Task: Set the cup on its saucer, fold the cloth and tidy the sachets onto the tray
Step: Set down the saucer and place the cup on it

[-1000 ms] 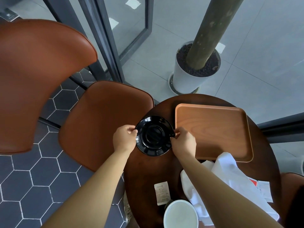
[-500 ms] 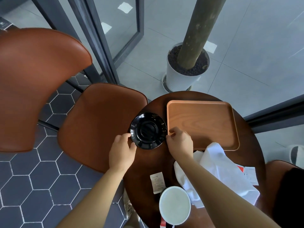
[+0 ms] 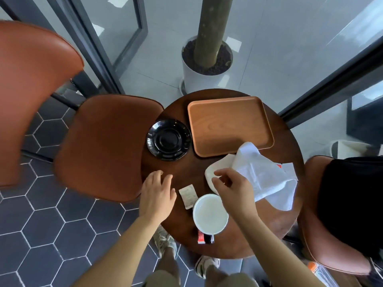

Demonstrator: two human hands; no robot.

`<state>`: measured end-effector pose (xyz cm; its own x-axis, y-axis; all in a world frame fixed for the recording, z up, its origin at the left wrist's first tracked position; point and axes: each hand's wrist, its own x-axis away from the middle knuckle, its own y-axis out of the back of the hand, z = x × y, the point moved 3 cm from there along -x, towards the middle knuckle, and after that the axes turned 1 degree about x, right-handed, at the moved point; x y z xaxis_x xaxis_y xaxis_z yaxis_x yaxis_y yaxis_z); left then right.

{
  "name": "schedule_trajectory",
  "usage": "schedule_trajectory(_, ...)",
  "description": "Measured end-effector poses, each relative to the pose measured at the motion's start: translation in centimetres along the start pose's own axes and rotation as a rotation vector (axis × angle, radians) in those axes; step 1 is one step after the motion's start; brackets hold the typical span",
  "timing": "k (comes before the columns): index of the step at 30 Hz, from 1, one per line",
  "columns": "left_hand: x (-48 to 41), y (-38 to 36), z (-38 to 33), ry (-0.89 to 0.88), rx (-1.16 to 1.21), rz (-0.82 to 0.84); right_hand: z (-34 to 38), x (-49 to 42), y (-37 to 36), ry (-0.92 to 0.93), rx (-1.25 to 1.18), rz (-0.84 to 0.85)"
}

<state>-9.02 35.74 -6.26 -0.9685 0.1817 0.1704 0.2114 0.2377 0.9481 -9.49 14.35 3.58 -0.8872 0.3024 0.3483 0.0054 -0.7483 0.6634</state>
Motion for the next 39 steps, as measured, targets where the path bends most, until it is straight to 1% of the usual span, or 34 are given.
schedule_trajectory(2,0.1,-0.7,0.0,0.004,-0.025,-0.006,-1.7,1.8,0.6,-0.032,-0.021,-0.002)
schedule_trajectory(8,0.5,-3.6,-0.5,0.101,-0.045,-0.077,-7.7,6.6,0.6,-0.035,-0.115,-0.012)
schedule_trajectory(10,0.7,-4.5,-0.7,0.119,-0.032,-0.106,-9.4,7.7,0.3,-0.010,-0.154,-0.009)
schedule_trajectory(12,0.8,-5.2,-0.8,0.124,-0.039,-0.139,-10.7,8.5,-0.3,0.017,-0.164,0.037)
schedule_trajectory(15,0.8,-5.8,-0.6,0.119,-0.059,-0.165,-12.3,9.4,-2.0,0.018,-0.095,0.121)
schedule_trajectory(17,0.9,-6.0,-0.5,0.118,-0.066,-0.180,-12.8,9.7,-3.2,-0.004,-0.039,0.148)
schedule_trajectory(19,0.9,-6.1,-0.5,0.119,-0.066,-0.185,-13.1,9.9,-4.2,-0.053,-0.046,0.153)
schedule_trajectory(24,0.9,-6.1,-0.4,0.121,-0.078,-0.194,-13.4,9.6,-6.1,-0.264,-0.270,0.143)
schedule_trajectory(26,0.9,-6.1,-0.4,0.114,-0.085,-0.203,-13.4,9.6,-6.6,-0.307,-0.322,0.137)
schedule_trajectory(34,0.9,-6.5,-0.4,0.119,-0.080,-0.225,-13.3,9.9,-7.1,-0.329,-0.409,0.110)
schedule_trajectory(39,0.9,-6.5,-0.3,0.114,-0.066,-0.237,-13.1,9.9,-7.2,-0.312,-0.377,0.100)
